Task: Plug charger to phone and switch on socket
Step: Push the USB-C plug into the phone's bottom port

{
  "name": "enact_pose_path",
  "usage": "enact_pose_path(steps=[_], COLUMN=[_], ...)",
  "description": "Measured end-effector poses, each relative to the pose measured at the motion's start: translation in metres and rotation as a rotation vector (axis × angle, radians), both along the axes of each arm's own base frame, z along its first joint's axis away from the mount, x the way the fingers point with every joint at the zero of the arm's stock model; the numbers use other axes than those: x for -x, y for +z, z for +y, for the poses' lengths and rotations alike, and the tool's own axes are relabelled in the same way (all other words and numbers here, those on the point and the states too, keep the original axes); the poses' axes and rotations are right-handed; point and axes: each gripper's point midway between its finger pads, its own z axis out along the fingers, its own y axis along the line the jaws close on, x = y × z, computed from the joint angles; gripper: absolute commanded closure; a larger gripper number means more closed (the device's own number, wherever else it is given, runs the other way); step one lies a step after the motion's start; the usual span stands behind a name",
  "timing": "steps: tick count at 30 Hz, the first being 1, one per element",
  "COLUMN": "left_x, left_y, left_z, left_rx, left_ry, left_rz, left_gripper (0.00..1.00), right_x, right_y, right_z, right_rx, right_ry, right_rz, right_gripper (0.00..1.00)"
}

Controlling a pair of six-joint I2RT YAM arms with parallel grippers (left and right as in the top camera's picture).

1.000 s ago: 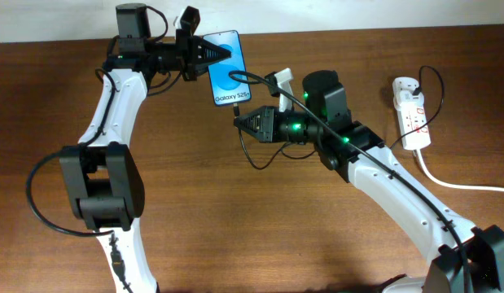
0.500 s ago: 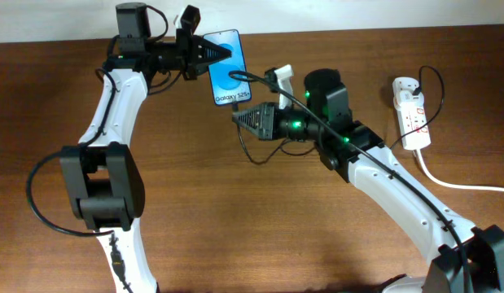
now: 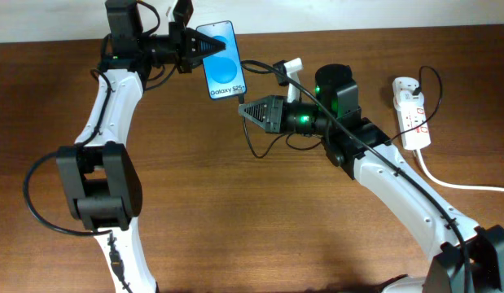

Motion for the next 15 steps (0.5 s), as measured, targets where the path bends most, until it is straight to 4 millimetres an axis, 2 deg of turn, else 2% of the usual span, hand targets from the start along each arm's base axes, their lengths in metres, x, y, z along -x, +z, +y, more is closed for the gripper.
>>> enact_pose_path(steps=[15], left_x=[0.0000], left_y=[0.0001], left_z=[-0.0002], left_rx=[0.000], left_ry=[0.000], left_rz=[-0.001], left_gripper=[1.00], right_x=[0.0075], right_y=[-0.0068], right_z=[0.0043], right_rx=[0.002], right_ry=[0.037], right_rz=[0.037], right_gripper=[0.96])
